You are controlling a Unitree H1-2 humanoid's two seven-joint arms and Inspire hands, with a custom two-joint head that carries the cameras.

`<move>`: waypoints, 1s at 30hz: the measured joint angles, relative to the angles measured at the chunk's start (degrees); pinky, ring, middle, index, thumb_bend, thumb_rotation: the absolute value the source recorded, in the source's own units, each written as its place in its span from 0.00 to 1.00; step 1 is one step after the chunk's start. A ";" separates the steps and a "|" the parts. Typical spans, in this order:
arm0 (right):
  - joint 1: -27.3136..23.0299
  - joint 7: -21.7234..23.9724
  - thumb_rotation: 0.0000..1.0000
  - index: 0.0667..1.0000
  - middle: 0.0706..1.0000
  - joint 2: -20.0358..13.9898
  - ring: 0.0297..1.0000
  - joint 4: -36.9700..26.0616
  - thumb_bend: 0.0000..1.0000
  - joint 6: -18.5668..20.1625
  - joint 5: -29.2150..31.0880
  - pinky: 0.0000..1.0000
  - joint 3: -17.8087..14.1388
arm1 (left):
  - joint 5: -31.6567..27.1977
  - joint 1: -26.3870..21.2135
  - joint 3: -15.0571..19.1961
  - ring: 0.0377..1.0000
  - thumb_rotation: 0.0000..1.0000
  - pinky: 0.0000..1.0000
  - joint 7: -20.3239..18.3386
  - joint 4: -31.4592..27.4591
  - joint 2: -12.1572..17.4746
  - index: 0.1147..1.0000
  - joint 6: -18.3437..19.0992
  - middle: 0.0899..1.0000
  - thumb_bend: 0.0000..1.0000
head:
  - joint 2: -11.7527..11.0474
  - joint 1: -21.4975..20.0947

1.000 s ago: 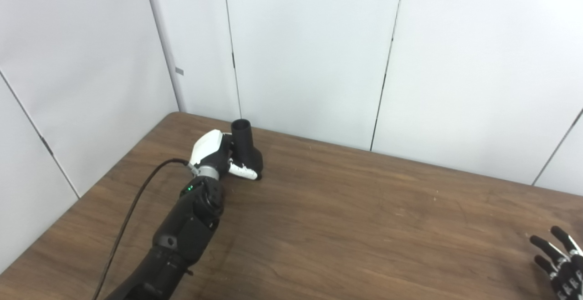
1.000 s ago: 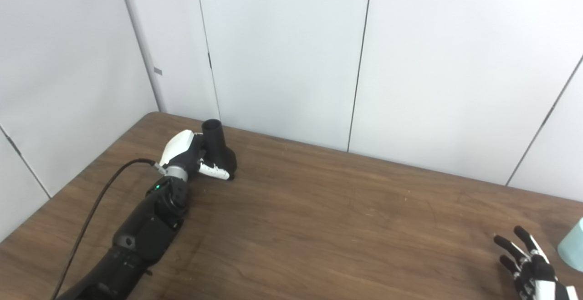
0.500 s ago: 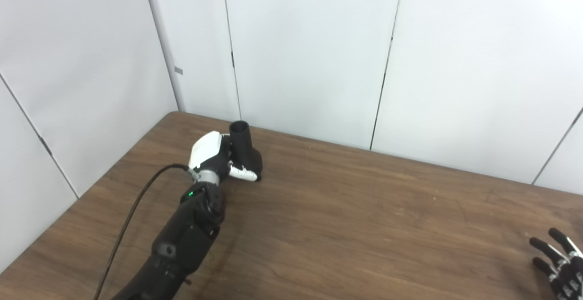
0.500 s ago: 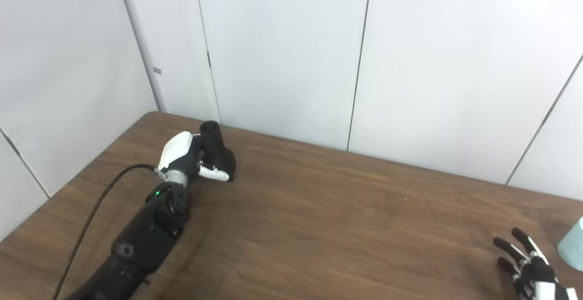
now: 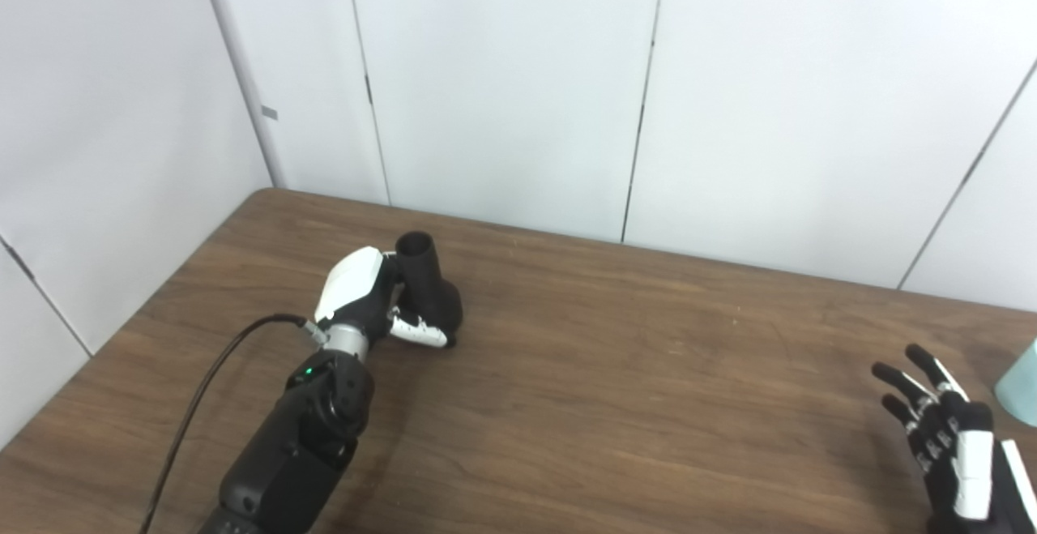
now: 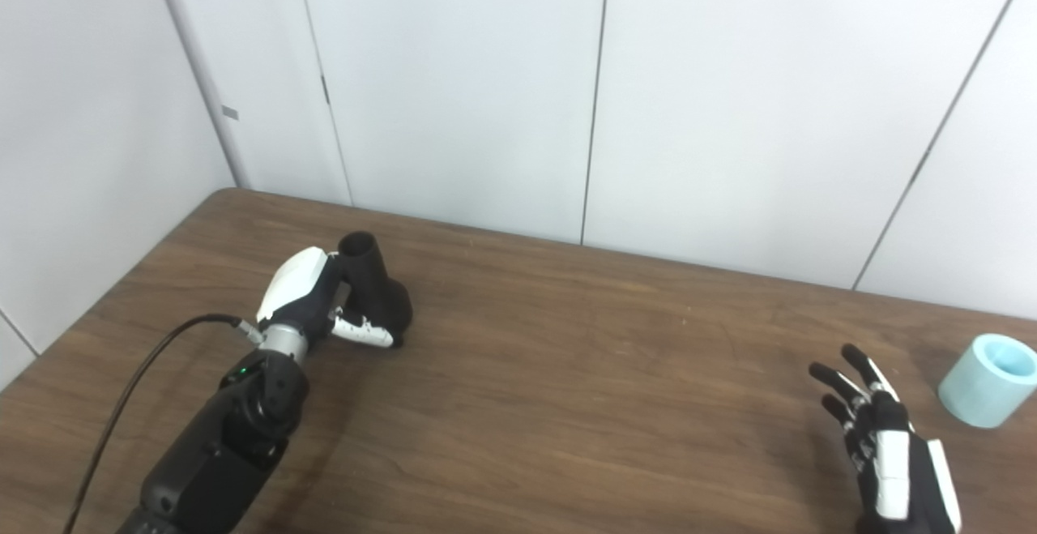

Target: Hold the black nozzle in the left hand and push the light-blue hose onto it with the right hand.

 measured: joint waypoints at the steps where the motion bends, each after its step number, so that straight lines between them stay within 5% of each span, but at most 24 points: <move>1: 0.01 -0.23 1.00 0.90 0.78 0.09 0.94 -0.09 0.53 0.19 -0.07 0.91 0.10 | 0.09 0.28 -0.40 0.77 0.00 1.00 -0.34 -0.86 -0.24 0.39 -0.01 0.48 0.52 | 0.17 -0.17; 23: 0.49 -3.61 1.00 0.83 0.78 3.25 0.95 -4.06 0.50 4.25 -2.11 0.96 1.92 | 2.31 4.82 -10.14 0.75 0.00 1.00 -13.41 -16.15 -6.29 0.40 0.30 0.46 0.52 | 2.11 -7.82; 30: 0.62 -4.22 1.00 0.83 0.78 3.90 0.93 -4.61 0.49 4.40 -2.96 0.97 3.20 | 7.33 6.52 -14.08 0.74 0.00 1.00 -13.70 -17.29 -8.09 0.42 0.02 0.44 0.52 | 2.72 -10.28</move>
